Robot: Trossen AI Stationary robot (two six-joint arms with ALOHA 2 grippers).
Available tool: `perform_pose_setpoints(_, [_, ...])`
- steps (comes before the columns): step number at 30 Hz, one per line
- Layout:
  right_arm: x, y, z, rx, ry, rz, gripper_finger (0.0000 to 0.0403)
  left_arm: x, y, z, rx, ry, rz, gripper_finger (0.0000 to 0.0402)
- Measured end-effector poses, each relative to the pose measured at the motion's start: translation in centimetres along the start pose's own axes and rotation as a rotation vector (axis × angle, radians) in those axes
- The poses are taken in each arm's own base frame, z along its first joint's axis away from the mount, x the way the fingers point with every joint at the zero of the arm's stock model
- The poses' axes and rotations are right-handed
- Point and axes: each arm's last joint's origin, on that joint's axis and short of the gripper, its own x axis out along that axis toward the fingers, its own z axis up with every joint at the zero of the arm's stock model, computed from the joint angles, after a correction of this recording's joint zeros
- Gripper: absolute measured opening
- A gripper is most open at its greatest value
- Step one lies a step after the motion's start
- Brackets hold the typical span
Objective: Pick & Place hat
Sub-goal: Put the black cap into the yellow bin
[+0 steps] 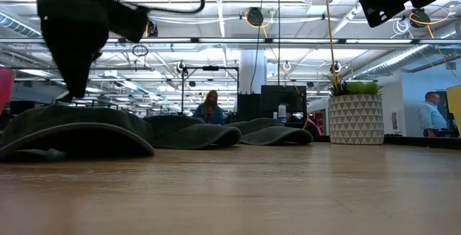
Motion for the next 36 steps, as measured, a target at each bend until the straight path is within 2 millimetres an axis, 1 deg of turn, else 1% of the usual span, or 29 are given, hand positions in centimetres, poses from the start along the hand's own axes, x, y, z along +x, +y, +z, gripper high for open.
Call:
perform_pose_setpoints(5, [0.0,0.0,0.0,0.0,0.001,-0.001,0.0045,1.8,0.7,-0.4,-0.023,0.031,0.017,0.0204])
perform_pose_setpoints(12, [0.0,0.0,0.0,-0.001,0.001,-0.001,0.0045,3.6,1.2,-0.5,-0.042,0.032,-0.02,0.0167])
perform_pose_setpoints(14, [0.0,0.0,0.0,-0.002,0.001,-0.001,0.0045,3.8,1.4,-0.5,-0.041,0.044,-0.03,0.0153])
perform_pose_setpoints(17, [0.0,0.0,0.0,-0.004,0.001,-0.001,0.0045,3.8,1.3,-0.4,-0.029,0.045,-0.037,0.0127])
perform_pose_setpoints(21, [0.0,0.0,0.0,-0.019,0.001,-0.001,0.0045,3.1,1.0,-0.1,-0.018,0.032,-0.054,0.008])
perform_pose_setpoints(25, [0.0,0.0,0.0,-0.019,0.001,-0.001,0.0045,2.0,0.3,0.5,0.01,0.001,-0.087,0.002])
perform_pose_setpoints(26, [0.0,0.0,0.0,-0.019,0.001,-0.001,0.0045,1.7,0.2,0.6,0.013,-0.007,-0.094,0.0011])
perform_pose_setpoints(30, [0.0,0.0,0.0,-0.019,0.001,-0.001,0.0045,0.2,-0.3,1.1,0.038,-0.03,-0.117,0.0013])
perform_pose_setpoints(34, [0.0,0.0,0.0,-0.019,0.001,-0.001,0.0045,-2.1,-1.3,1.5,0.09,-0.085,-0.142,0.0006])
perform_pose_setpoints(36, [0.0,0.0,0.0,-0.019,0.001,-0.001,0.0045,-3.5,-1.9,1.9,0.114,-0.143,-0.162,0.0006])
